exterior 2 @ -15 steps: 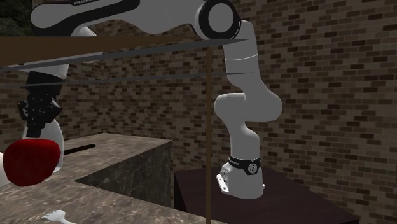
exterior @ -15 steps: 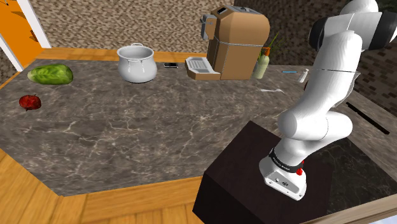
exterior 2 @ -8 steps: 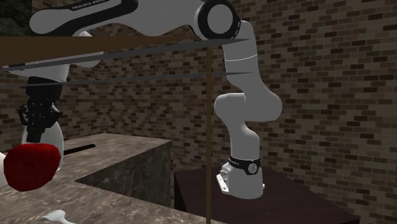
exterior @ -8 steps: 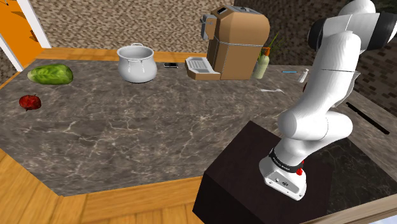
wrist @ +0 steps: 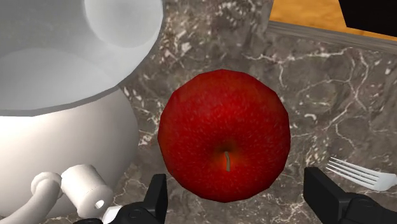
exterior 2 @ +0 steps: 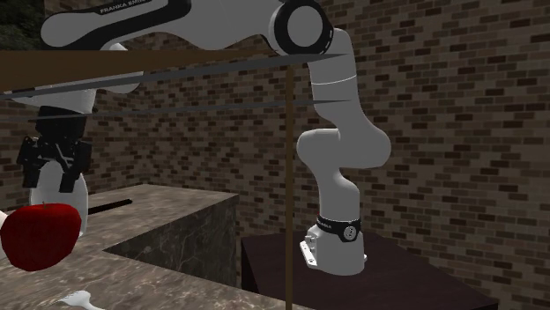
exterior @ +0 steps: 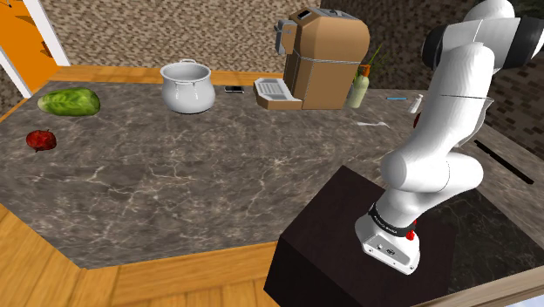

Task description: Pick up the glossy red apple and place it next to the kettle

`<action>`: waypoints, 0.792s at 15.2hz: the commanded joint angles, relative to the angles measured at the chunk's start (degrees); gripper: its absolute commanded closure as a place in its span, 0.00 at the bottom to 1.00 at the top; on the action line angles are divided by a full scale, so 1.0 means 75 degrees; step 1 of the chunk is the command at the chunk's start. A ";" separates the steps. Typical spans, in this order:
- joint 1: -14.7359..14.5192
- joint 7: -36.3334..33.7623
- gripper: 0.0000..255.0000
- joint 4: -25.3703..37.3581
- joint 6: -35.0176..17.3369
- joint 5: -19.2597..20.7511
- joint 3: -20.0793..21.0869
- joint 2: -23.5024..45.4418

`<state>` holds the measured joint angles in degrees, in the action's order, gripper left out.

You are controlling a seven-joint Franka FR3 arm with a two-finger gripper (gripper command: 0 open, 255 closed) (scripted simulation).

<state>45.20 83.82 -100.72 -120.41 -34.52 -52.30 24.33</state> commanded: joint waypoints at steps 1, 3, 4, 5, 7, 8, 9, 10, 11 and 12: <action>-0.0061 -0.0086 0.00 0.0061 0.0155 0.0153 -0.0100 -0.0149; -0.0171 -0.0255 0.00 0.0216 0.0483 0.0448 -0.0286 -0.0432; -0.0208 -0.0320 0.00 0.0291 0.0618 0.0558 -0.0352 -0.0537; -0.0208 -0.0321 0.00 0.0291 0.0618 0.0558 -0.0352 -0.0537; -0.0208 -0.0321 0.00 0.0291 0.0618 0.0559 -0.0352 -0.0538; -0.0208 -0.0321 0.00 0.0291 0.0618 0.0559 -0.0351 -0.0538; -0.0208 -0.0321 0.00 0.0291 0.0618 0.0559 -0.0351 -0.0538; -0.0208 -0.0321 0.00 0.0291 0.0618 0.0559 -0.0351 -0.0538; -0.0208 -0.0321 0.00 0.0291 0.0618 0.0559 -0.0351 -0.0538; -0.0208 -0.0321 0.00 0.0291 0.0618 0.0559 -0.0351 -0.0538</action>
